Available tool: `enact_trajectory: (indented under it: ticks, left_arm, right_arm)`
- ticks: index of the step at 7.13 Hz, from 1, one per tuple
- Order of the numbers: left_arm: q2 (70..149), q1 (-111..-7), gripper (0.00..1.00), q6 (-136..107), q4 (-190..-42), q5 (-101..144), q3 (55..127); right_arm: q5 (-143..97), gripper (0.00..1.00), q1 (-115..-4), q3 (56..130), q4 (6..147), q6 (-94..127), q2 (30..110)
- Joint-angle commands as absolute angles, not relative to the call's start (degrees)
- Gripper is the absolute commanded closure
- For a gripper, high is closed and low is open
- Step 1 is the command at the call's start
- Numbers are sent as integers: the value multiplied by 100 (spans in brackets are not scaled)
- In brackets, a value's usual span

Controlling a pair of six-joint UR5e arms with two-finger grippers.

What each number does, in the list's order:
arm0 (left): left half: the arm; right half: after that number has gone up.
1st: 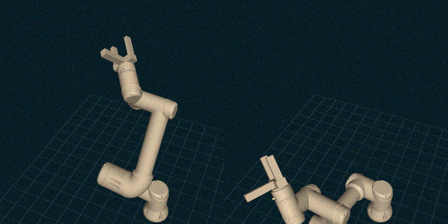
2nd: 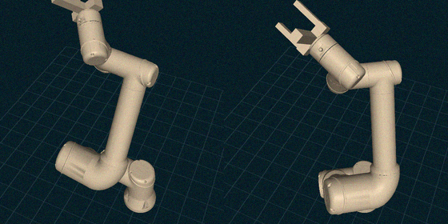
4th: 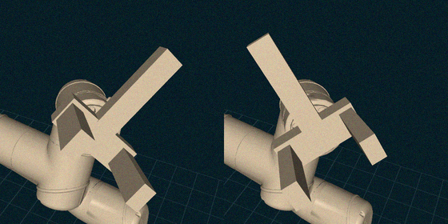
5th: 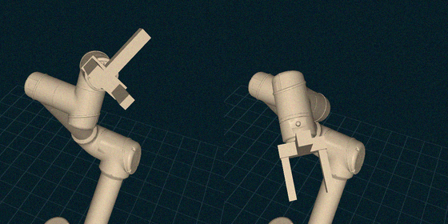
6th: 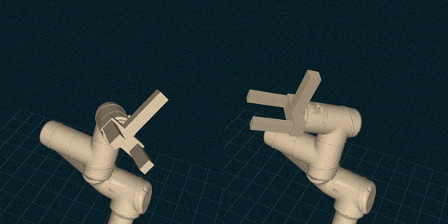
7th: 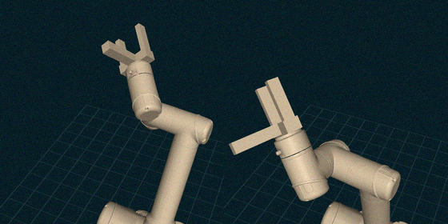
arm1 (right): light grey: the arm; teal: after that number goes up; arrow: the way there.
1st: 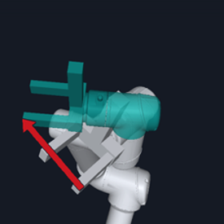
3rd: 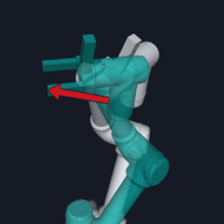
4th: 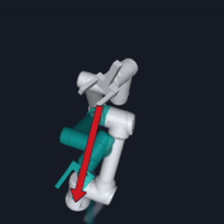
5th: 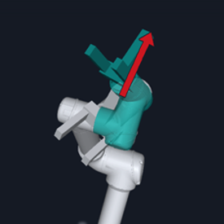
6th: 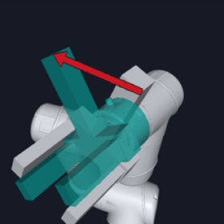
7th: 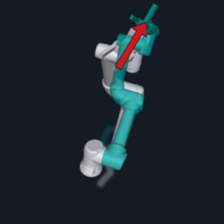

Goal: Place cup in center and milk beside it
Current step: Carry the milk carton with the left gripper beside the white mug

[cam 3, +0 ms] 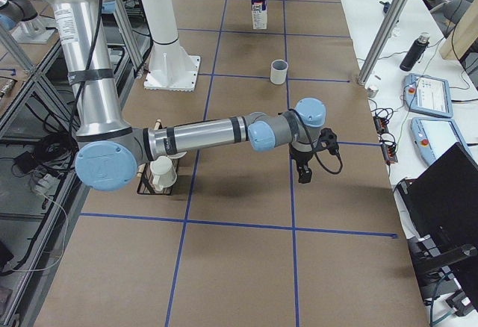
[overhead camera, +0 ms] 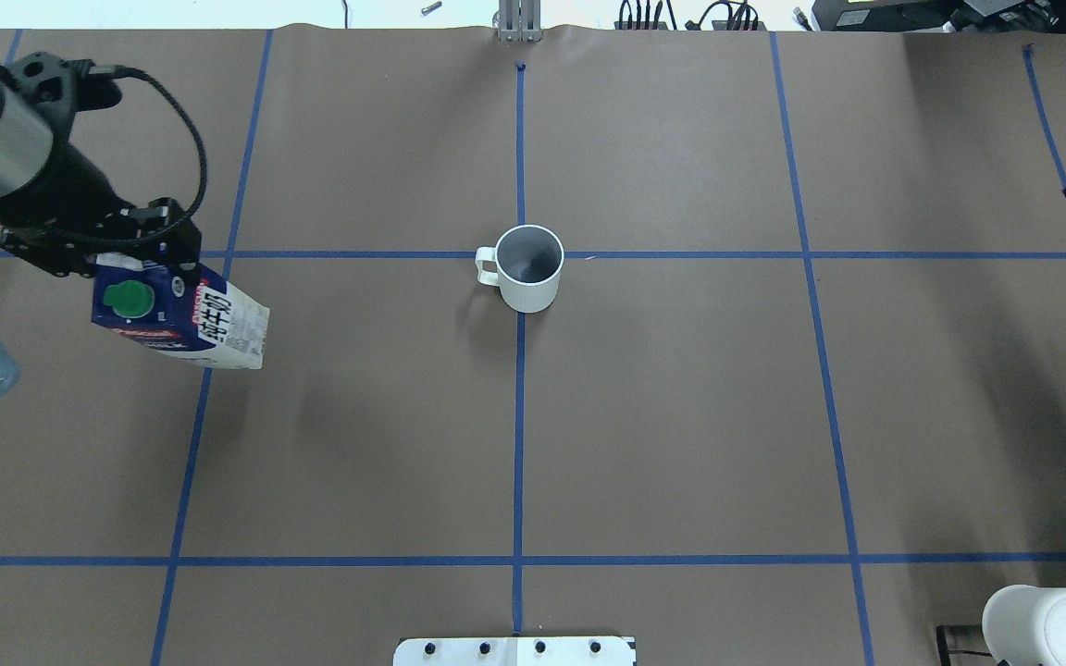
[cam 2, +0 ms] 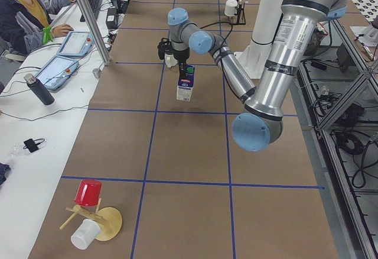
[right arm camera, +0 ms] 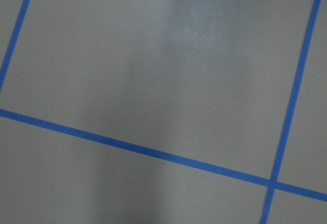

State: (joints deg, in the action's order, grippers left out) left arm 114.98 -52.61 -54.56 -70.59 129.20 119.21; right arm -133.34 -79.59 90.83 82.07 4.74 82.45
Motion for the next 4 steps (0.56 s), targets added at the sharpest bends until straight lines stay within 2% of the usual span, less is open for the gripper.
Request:
enact_trajectory:
  ticks: [1,4]
  left_arm:
    - [12783,-4940,66,-5976,-6917,12902,10798]
    - [14006,-4852,66,-6020,-7275,12902,9287]
  right_arm:
    - [-13359,0,-8270,9105,8148,-17,8744]
    - [-13394,0,-8393,9175,8147,-18,8885]
